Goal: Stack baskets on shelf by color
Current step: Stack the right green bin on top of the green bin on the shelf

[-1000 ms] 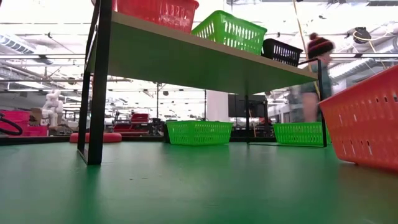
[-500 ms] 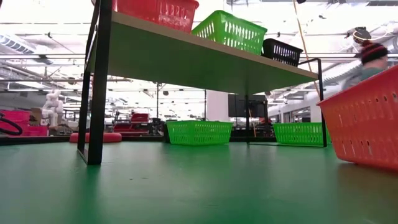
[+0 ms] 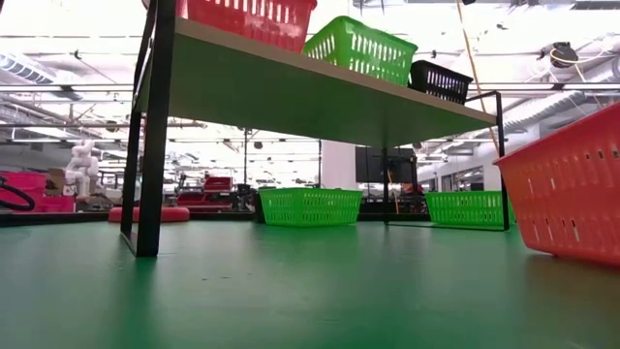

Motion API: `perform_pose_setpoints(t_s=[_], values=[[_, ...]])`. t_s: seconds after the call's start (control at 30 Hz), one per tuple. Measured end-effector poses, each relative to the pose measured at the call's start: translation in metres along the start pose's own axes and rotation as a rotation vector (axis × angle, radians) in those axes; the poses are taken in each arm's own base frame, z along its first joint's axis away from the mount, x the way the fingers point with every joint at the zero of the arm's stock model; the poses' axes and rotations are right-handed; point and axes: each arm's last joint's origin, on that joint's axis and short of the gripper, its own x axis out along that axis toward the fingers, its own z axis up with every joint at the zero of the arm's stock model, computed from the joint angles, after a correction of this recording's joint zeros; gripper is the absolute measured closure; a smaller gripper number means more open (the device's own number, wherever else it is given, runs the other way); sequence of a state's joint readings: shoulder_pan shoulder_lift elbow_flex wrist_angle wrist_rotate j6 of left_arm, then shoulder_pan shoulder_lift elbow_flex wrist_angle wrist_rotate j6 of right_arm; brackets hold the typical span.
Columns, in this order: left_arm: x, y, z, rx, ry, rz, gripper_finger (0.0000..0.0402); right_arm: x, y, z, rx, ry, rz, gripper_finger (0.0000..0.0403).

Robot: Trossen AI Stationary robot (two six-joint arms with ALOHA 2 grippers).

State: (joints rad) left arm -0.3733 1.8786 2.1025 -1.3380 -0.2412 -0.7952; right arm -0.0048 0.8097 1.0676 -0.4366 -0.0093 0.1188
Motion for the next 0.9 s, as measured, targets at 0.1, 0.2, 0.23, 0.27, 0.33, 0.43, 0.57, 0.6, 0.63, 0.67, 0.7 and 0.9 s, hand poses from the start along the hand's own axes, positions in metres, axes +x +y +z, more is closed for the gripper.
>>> perform_pose_setpoints(t_s=[0.1,0.2,0.23,0.27,0.33,0.43,0.57,0.6,0.63,0.67,0.7,0.9], values=[[0.000,0.000,0.000,0.009,-0.002,0.002,0.0370,0.000,0.000,0.000,0.000,0.000,0.000,0.0401],[0.000,0.000,0.000,0.027,-0.005,-0.001,0.0389,0.000,0.000,0.000,0.000,0.000,0.000,0.0401],[0.000,0.000,0.000,0.027,-0.007,-0.002,0.0394,0.000,0.000,0.000,0.000,0.000,0.000,0.0401],[0.000,0.000,0.001,0.026,-0.007,-0.004,0.0396,0.000,0.000,0.000,0.000,0.000,0.000,0.0401],[-0.001,0.001,0.002,0.011,-0.007,-0.012,0.0398,0.000,0.001,0.000,0.001,0.001,0.019,0.0401],[-0.014,0.007,0.004,-0.027,-0.029,-0.031,0.0394,0.000,0.002,0.001,0.026,-0.003,0.066,0.0401],[-0.036,0.020,0.007,-0.063,-0.079,-0.054,0.0380,0.000,0.003,0.001,0.114,0.008,0.106,0.0401],[-0.041,0.024,0.008,-0.067,-0.096,-0.050,0.0378,0.000,0.004,0.000,0.132,0.018,0.123,0.0401],[-0.047,0.028,0.008,-0.070,-0.114,-0.044,0.0377,0.000,0.005,-0.001,0.150,0.026,0.131,0.0401],[-0.054,0.032,0.007,-0.068,-0.134,-0.035,0.0377,-0.001,0.006,-0.001,0.174,0.034,0.131,0.0401],[-0.062,0.038,0.007,-0.067,-0.157,-0.028,0.0377,-0.001,0.006,-0.001,0.210,0.043,0.118,0.0402],[-0.088,0.064,0.003,-0.032,-0.211,0.060,0.0376,-0.012,-0.006,0.004,0.391,0.197,-0.190,0.0402]])
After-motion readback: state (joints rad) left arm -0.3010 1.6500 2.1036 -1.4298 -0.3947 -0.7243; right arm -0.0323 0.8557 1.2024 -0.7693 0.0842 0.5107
